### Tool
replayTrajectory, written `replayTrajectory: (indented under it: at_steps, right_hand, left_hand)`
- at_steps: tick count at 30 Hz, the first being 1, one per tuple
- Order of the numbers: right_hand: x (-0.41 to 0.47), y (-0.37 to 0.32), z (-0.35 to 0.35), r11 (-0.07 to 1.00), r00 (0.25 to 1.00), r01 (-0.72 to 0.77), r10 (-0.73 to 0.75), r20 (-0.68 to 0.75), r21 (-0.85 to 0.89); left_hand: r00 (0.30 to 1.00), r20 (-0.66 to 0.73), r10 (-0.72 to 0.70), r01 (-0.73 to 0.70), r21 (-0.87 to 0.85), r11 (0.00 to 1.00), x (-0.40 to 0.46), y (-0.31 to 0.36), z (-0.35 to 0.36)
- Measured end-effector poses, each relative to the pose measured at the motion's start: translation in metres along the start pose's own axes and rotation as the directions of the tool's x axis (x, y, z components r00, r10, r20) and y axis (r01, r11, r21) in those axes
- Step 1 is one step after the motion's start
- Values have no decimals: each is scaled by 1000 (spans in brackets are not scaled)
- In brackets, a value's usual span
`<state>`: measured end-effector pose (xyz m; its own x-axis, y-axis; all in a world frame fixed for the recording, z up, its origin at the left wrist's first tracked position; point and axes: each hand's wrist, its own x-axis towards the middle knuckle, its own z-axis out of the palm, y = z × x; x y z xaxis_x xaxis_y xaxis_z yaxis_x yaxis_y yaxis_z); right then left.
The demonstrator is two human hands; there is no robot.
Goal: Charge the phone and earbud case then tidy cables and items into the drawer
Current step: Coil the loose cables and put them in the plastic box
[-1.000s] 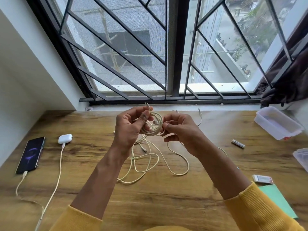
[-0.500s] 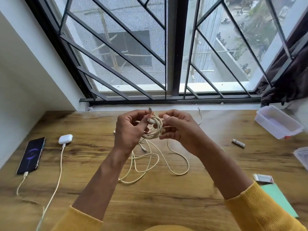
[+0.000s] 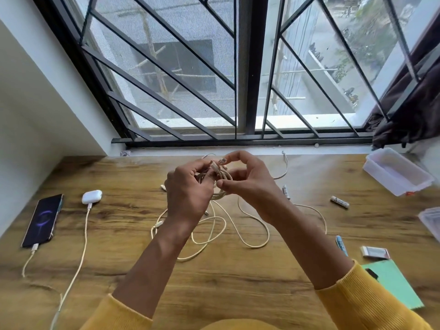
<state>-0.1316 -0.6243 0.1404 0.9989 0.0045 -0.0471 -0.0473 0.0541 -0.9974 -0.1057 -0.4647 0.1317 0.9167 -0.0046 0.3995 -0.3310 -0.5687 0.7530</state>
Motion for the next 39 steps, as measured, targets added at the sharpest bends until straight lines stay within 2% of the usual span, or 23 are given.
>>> replayTrajectory:
  at_steps: [4, 8, 12, 16, 20, 23, 26, 28, 35, 39]
  right_hand:
    - [2, 9, 10, 993, 983, 60, -76, -165, -100]
    - [0, 6, 10, 972, 969, 114, -155, -195, -206]
    - [0, 7, 10, 906, 941, 157, -258, -220, -392]
    - [0, 6, 12, 876, 929, 167, -293, -226, -452]
    - [2, 2, 14, 920, 936, 216, -290, -200, -326]
    - [2, 1, 13, 943, 918, 216, -285, -276, -255]
    - [-2, -1, 11, 990, 935, 140, -138, -327, -17]
    - [-4, -5, 11, 986, 943, 97, -47, -329, 138]
    - [-5, -12, 12, 940, 927, 25, 106, -360, 341]
    - [-4, -15, 7, 896, 923, -78, 230, -307, 437]
  left_hand:
    - [998, -48, -29, 30, 19, 999, -2, 3, 3]
    - [997, -45, -56, 54, -44, 998, -3, 2, 3]
    - [991, -34, -133, 127, -135, 983, -6, 4, 5]
    - [994, -41, -105, 101, -92, 991, -6, 3, 6]
    - [997, -62, -35, 34, -26, 999, -5, -2, 4]
    - [995, -102, -23, 22, -14, 1000, -3, -6, 2]
    - [992, -124, -25, 18, -60, 998, -1, -9, 0]
    - [991, -133, -15, 4, -82, 997, -2, -8, 0]
    - [980, -196, 41, -64, -114, 991, -7, -3, 2]
    - [976, -177, 127, -150, -122, 981, -6, 1, -2]
